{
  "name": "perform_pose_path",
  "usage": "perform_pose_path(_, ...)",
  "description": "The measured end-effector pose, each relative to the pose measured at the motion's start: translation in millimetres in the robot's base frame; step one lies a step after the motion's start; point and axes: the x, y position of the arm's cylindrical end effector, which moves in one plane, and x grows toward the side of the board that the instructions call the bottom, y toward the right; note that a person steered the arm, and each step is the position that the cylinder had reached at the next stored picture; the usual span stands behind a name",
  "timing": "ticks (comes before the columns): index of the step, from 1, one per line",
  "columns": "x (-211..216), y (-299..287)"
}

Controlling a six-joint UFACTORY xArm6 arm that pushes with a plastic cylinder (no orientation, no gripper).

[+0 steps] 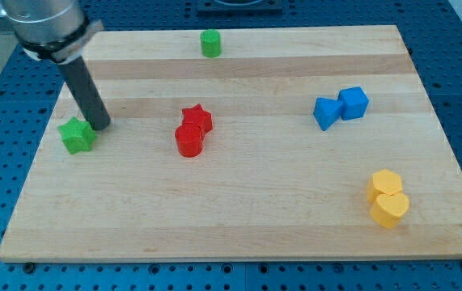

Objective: Slide the green star towards bottom left

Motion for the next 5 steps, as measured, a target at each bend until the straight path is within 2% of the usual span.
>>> perform_pose_path(1, 42.9, -28.1)
perform_pose_path(3, -18.3, -30.6)
perform_pose_path(4, -16.6, -65.5)
perform_pose_path(5, 30.6, -19.3)
